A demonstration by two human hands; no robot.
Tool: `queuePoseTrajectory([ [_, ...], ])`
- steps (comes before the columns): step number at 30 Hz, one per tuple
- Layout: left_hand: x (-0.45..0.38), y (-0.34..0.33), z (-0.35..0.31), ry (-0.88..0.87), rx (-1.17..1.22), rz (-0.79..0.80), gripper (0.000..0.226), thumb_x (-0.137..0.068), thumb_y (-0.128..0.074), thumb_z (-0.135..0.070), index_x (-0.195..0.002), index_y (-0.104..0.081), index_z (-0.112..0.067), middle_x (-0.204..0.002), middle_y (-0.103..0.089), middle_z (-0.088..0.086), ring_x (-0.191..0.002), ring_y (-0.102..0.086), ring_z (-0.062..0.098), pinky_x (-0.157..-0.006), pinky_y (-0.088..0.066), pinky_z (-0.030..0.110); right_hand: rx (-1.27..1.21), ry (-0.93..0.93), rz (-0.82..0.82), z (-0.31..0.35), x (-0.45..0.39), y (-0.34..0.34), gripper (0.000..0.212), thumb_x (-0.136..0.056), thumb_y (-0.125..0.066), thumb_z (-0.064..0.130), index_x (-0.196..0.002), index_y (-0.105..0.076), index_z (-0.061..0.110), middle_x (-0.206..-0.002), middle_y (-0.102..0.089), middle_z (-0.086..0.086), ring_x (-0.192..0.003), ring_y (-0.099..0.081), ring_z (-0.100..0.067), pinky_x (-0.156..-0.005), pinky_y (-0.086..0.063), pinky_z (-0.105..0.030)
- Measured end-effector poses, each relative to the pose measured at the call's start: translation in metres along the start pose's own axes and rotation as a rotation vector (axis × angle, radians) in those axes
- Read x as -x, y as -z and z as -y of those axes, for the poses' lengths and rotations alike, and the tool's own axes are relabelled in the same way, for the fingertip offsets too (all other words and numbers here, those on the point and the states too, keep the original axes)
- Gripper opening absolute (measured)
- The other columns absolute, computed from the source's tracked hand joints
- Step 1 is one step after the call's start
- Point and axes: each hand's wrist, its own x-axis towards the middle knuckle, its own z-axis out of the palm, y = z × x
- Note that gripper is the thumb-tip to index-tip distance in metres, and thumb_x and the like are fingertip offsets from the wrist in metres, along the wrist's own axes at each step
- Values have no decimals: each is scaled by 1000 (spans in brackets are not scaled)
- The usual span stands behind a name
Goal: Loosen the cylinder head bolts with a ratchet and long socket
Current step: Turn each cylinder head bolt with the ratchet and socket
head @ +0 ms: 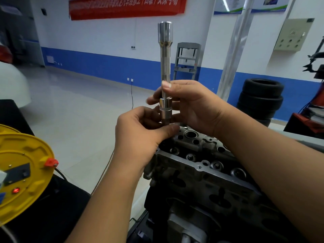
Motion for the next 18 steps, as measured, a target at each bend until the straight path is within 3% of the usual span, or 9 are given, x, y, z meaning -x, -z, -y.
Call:
queuePoseTrajectory([
  [2,0,1,-1,8,43,81,21,-82,-87,-14,-93,-77,-29,-86,-80,-10,-83,-78,8,-85,-62,37,11,0,-6,0,0,0,23,-89,-66,38,-89,-74,17,-109,-77,-7,-91,-68,-24,-84,-53,-45],
  [5,-1,3,-1,60,130,218,31,-98,-66,0,-105,-77,-27,-101,-82,-6,-101,-78,13,-102,-57,42,11,-5,-22,0,0,0,24,-88,-66,39,-89,-73,16,-108,-77,-7,-91,-62,-28,-78,-47,-43],
  [7,-1,4,1,70,148,194,32,-96,-66,4,-106,-76,-24,-99,-82,-3,-99,-78,16,-101,-58,43,5,-6,-19,0,0,0,24,-88,-66,39,-89,-73,16,-107,-76,-7,-89,-64,-26,-75,-47,-40],
  [12,0,1,3,10,118,38,28,-76,-91,-9,-94,-77,-24,-88,-81,-5,-86,-80,15,-85,-62,39,10,-7,-6,0,0,0,26,-90,-65,38,-95,-72,14,-109,-76,-7,-92,-70,-22,-87,-53,-47],
  [16,-2,6,5,69,171,229,28,-96,-69,-1,-108,-77,-25,-100,-82,-2,-99,-79,16,-96,-58,37,17,-11,-20,0,1,0,25,-87,-66,39,-91,-70,14,-108,-77,-7,-93,-64,-27,-82,-47,-46],
  [18,-3,6,5,87,163,231,32,-98,-65,3,-110,-75,-24,-100,-82,-2,-99,-79,17,-95,-59,37,12,-12,-22,0,1,0,25,-87,-66,39,-91,-71,14,-107,-77,-7,-93,-64,-28,-82,-46,-46],
])
